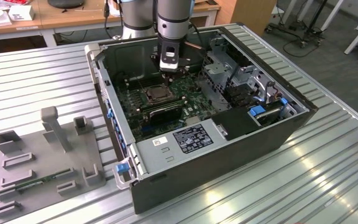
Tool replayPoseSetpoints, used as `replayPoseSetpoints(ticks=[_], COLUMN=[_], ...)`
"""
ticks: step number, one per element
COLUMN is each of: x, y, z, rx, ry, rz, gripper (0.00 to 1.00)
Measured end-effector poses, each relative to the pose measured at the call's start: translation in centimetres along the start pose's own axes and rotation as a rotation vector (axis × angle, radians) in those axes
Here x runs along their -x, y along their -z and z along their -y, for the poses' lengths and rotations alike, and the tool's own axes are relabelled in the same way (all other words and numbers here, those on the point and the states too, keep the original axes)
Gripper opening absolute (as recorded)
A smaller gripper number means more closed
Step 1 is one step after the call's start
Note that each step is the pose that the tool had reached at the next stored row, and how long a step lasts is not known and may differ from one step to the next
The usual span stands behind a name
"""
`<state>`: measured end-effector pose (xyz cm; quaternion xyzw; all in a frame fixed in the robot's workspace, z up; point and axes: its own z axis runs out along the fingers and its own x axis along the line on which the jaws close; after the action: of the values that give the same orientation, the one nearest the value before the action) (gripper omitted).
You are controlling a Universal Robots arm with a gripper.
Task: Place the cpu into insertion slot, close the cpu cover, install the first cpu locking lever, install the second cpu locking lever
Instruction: 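Close the cpu cover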
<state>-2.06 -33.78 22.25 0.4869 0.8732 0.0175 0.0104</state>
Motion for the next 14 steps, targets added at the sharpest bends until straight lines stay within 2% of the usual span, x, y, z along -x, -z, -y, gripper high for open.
replayPoseSetpoints(ticks=[14], x=[0.00], y=[-0.18], z=[0.01], rx=[0.0003], ry=[0.255], rz=[-0.0104], gripper=[0.11])
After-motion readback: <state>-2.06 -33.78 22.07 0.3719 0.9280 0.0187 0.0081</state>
